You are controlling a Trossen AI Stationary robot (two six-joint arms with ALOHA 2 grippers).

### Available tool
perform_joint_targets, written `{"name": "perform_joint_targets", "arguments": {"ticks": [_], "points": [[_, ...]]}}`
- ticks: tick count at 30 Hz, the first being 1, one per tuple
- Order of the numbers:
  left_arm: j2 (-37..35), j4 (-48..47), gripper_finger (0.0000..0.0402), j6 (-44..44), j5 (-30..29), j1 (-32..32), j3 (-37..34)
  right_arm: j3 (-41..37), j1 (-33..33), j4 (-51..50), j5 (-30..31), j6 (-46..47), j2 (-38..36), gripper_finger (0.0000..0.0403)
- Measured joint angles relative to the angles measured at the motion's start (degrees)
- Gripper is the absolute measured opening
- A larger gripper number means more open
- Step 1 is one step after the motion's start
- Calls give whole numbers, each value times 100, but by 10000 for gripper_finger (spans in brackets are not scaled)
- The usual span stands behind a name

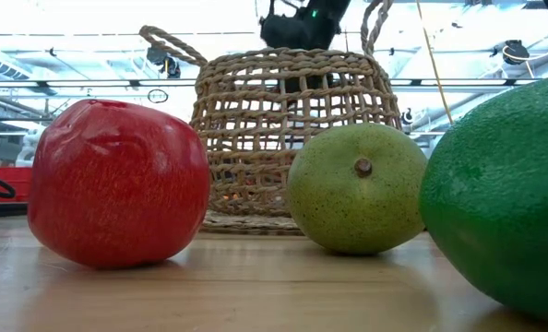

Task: Build produce basket
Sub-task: Put the top orange apple into the basket

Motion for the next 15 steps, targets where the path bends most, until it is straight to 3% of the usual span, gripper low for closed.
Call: {"name": "perform_joint_targets", "arguments": {"ticks": [9, 15], "points": [[0, -36, 19, 9, -1, 0, 2, -1, 941, 502, 90, -446, -1403, 148], [0, -43, 19, -33, 0, 0, 2, -1, 2149, 299, 1631, -358, -2317, 148]]}}
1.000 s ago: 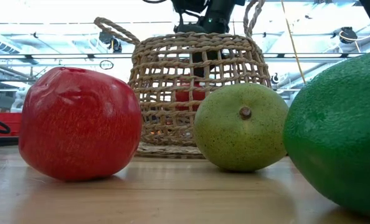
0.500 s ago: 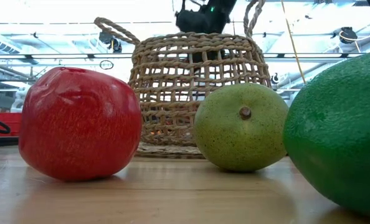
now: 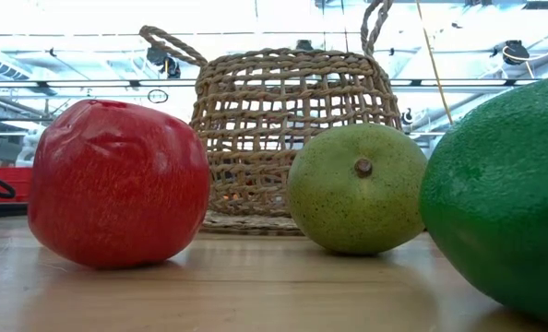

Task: Build produce basket
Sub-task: Put the top orange apple into the basket

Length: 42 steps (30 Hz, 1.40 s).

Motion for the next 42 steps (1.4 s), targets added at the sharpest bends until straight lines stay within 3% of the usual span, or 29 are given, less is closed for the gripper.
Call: {"name": "perform_joint_targets", "arguments": {"ticks": [7, 13, 18, 22, 27, 35, 42], "points": [[0, -177, 19, -183, 2, -9, 0, -94, 1518, -844, 1652, 885, -415, 148], [0, -223, 19, -409, 0, -129, 0, -889, 2461, -404, 2159, 1256, -429, 148], [0, -406, 19, -432, 0, -253, 0, -1898, 2947, 746, 2158, 1233, -425, 148], [-32, -874, 19, -621, 1, -314, 0, -2682, 3169, 1868, 2135, 958, -426, 148], [-39, -2006, 19, -1793, -20, -380, 7, -3302, 3221, 2973, 2097, 341, -432, 148], [-39, -3790, 19, -3591, -592, -153, 7, -3785, 3159, 3310, 2071, -616, -427, 148], [-59, -4674, 19, -3912, -671, 231, -364, -3792, 3097, 3262, 2137, -814, -473, 148]]}}
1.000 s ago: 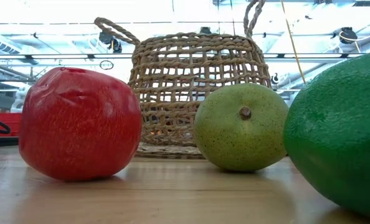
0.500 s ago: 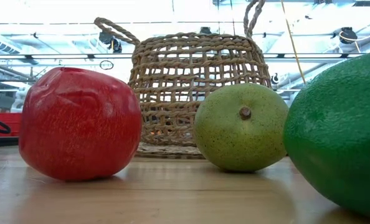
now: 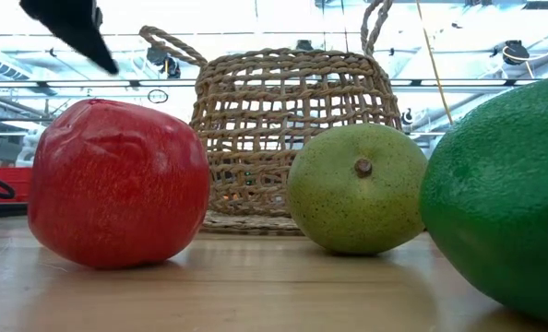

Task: Build produce basket
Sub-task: Put the top orange apple into the basket

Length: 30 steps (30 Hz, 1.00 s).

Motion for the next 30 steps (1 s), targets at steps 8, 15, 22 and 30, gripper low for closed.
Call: {"name": "perform_joint_targets", "arguments": {"ticks": [8, 15, 22, 30], "points": [[-4, 87, 20, -2, -68, 739, -952, 0, -13, 21, 586, -513, -103, 148], [-356, 353, 35, 1089, 101, 1820, -1452, 2, -104, 31, 1242, -676, -159, 148], [-1042, 1434, 113, 3552, 237, 3110, -1896, 4, -273, 50, 1371, -668, -179, 148], [-1264, 3389, 187, 5496, 251, 4457, -2603, 4, -387, 51, 1371, -610, -179, 148]]}}
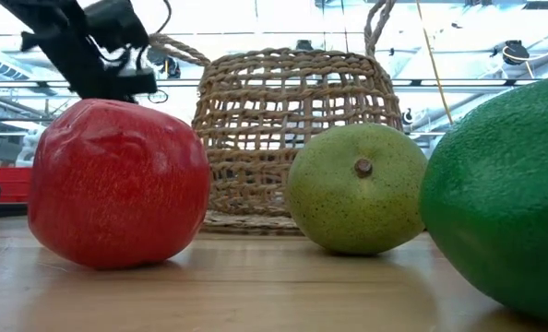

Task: Build produce basket
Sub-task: Put the top orange apple into the basket

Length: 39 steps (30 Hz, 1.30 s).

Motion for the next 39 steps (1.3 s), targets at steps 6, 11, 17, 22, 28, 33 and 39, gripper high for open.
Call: {"name": "perform_joint_targets", "arguments": {"ticks": [6, 11, 17, 22, 28, 33, 39], "points": [[114, 409, 204, 309, -142, 910, -102, 0, -33, 137, -3, 357, 1, 148], [65, 463, 194, -64, -1017, 1191, -48, 0, -3, 810, -26, 303, -4, 148], [75, 628, 164, 286, 242, 2118, 422, 2, 126, 1524, -42, 61, -28, 148], [77, 1026, 152, 1279, 1815, 2948, 593, 4, 212, 1761, -40, -72, -71, 148], [77, 1105, 152, 1966, 2363, 3161, 593, 4, 208, 1764, -28, -10, -140, 148], [356, 1160, 156, 2002, 2435, 3041, 588, 4, 208, 1762, -30, -16, -136, 148], [1133, 1817, 235, 2330, 2408, 3059, 585, 4, 199, 1764, -11, -10, -136, 148]]}}
